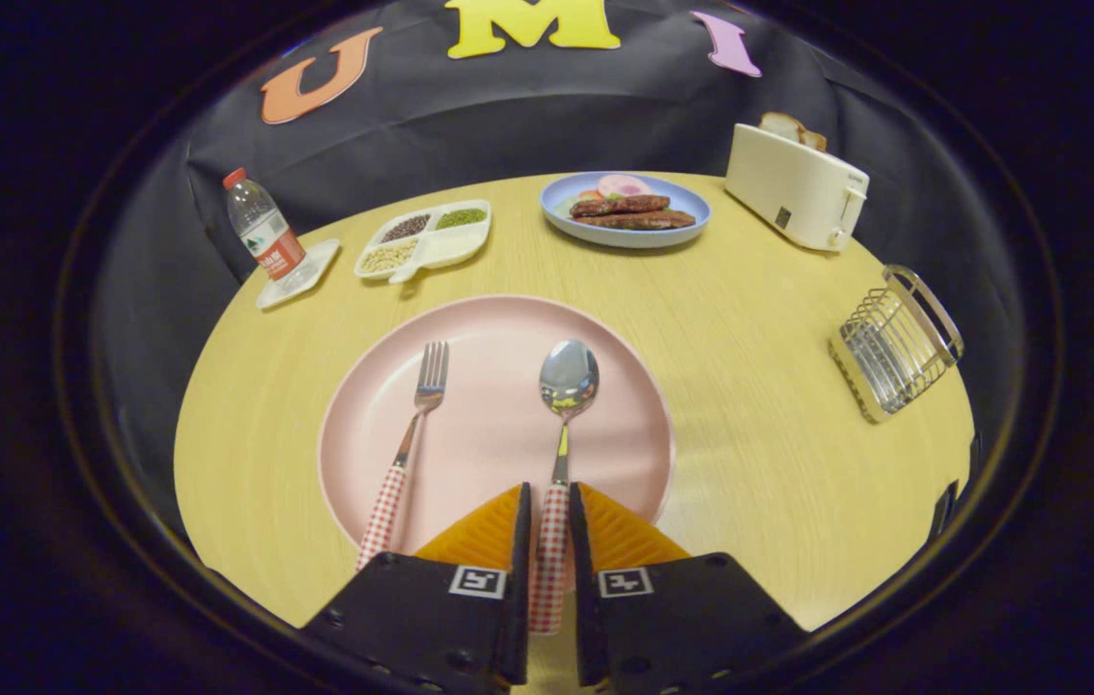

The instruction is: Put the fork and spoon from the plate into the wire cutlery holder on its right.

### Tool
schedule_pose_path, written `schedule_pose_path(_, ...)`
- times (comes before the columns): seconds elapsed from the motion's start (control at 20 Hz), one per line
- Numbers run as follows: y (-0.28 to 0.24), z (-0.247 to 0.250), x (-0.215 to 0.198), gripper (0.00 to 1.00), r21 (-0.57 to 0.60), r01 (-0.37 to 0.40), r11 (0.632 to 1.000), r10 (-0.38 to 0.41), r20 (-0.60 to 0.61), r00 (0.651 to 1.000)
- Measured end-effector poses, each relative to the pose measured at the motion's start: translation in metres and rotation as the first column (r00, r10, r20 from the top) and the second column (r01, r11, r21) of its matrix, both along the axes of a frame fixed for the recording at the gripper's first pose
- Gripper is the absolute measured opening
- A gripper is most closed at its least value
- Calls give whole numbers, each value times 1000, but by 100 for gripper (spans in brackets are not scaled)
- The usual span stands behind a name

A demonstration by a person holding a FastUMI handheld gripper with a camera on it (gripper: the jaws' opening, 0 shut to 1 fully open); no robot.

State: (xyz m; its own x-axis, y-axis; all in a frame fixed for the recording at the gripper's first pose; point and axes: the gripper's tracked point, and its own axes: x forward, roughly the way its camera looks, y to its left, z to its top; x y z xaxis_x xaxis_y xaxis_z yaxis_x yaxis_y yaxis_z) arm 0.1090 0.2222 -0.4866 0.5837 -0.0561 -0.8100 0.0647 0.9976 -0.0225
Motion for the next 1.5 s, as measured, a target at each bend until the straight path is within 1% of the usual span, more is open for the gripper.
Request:
schedule_pose_path(0.1, 2, 3, -1, 9, 6, 3, 1000, -3, -5, 1000)
schedule_pose_path(0.15, 1, 3, -3, 9, 4, 0, 1000, 0, -10, 1000)
schedule_pose_path(0.2, 0, 3, -5, 5, 8, -5, 1000, 5, -17, 1000)
schedule_pose_path(0.4, -12, 29, -18, 5, 18, -12, 1000, 12, -16, 1000)
schedule_pose_path(0.55, -27, 61, -26, 5, 29, -21, 999, 20, 10, 1000)
schedule_pose_path(0.7, -52, 97, -28, 5, 14, -51, 999, 50, 43, 998)
schedule_pose_path(0.9, -93, 153, -24, 5, 31, -78, 996, 75, 84, 994)
schedule_pose_path(1.1, -146, 198, -15, 5, 17, -70, 997, 68, 106, 992)
schedule_pose_path(1.25, -186, 225, -7, 5, 14, -46, 999, 44, 105, 994)
schedule_pose_path(1.4, -219, 235, -3, 5, -7, -34, 999, 35, 81, 996)
schedule_pose_path(1.5, -233, 234, -4, 5, -5, -34, 999, 34, 42, 999)
